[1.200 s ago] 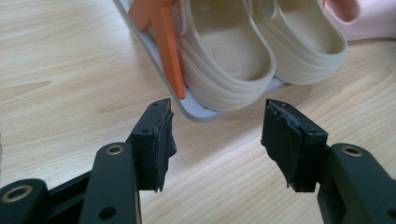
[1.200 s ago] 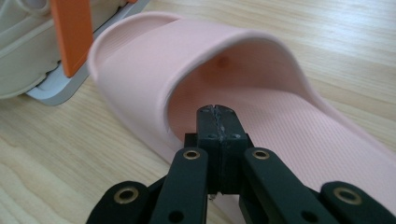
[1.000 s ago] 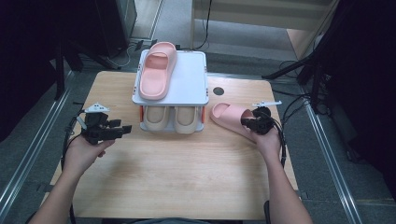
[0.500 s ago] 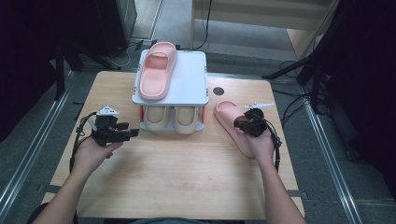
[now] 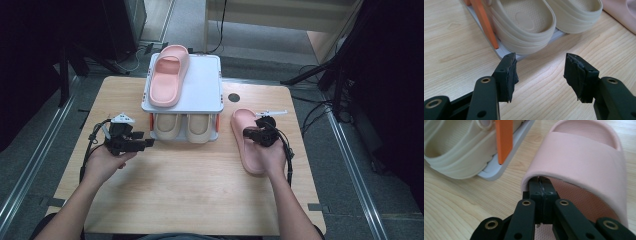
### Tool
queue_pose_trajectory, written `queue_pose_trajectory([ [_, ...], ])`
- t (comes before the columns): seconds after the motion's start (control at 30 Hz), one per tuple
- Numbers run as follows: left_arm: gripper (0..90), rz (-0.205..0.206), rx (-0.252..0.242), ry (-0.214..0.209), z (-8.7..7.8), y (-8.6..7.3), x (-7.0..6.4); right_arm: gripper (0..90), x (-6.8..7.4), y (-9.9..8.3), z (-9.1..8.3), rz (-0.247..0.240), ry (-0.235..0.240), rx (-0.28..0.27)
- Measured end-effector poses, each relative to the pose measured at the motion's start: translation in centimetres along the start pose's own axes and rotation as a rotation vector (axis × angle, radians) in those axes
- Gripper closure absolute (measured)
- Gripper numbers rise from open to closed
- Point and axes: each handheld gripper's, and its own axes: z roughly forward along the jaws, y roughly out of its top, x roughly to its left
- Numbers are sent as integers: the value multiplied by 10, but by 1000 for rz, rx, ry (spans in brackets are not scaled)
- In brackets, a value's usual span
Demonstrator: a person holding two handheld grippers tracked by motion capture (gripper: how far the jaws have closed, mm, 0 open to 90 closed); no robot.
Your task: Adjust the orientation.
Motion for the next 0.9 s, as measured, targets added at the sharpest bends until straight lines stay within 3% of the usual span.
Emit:
queue_pose_trajectory([
  [0.2, 434, 12, 13, -6, 3, 0, -3, 877, 1, 1, 1, -2, -7, -7],
  [0.57, 433, 1, 10, -32, 7, 6, -1, 818, -7, -4, -30, 29, 17, -76],
  [0.8, 433, -1, 13, -58, 15, 12, -3, 759, -15, -14, -48, 33, -19, -123],
  [0.9, 433, 4, 14, -63, 17, 15, -3, 692, -22, -19, -53, 40, -47, -135],
])
